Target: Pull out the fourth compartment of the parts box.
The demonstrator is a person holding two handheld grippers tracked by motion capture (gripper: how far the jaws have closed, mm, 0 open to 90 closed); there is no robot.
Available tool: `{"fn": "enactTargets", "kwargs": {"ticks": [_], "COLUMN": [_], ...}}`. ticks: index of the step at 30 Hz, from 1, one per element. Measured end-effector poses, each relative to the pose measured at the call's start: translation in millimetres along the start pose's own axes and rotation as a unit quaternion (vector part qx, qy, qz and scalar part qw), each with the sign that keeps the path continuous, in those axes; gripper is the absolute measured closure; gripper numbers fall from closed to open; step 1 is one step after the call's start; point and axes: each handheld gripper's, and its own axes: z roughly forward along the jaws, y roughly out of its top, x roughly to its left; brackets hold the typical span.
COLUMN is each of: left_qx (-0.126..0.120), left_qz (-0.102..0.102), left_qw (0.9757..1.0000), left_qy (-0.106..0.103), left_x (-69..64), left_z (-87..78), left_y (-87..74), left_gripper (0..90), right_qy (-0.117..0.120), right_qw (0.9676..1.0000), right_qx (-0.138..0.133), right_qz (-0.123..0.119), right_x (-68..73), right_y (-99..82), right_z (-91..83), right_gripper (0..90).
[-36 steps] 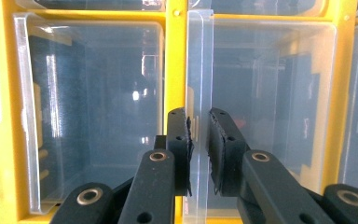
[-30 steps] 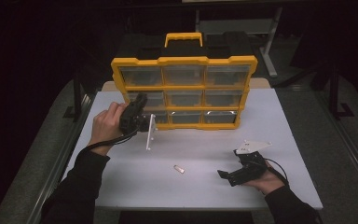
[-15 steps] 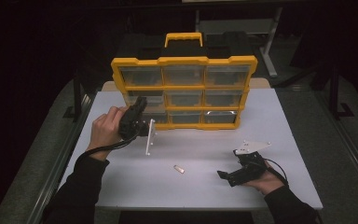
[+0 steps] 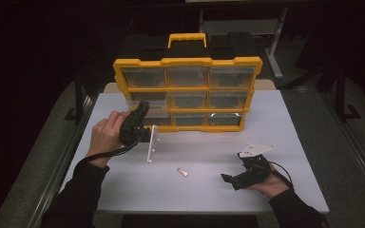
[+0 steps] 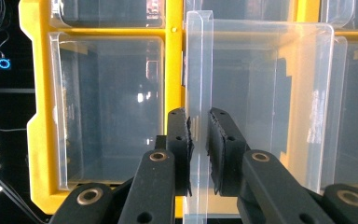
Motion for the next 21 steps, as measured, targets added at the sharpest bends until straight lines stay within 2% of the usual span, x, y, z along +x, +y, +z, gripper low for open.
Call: {"fn": "enactTargets", "kwargs": {"ticks": [21], "left_qx": [-0.005], "left_qz": [0.000], "left_qw": [1.0000], "left_qy": [-0.004], "left_x": [0.9], "left_z": [-13.6], "left_y": [2.0], "left_gripper": [79.3], "right_qy": [0.001], "right_qw": [1.0000], "right_qx": [0.001], "right_qz": [0.000], "right_x": [0.1], "right_y": [0.1], "right_z": [0.3], "right_gripper": [0.0]}}
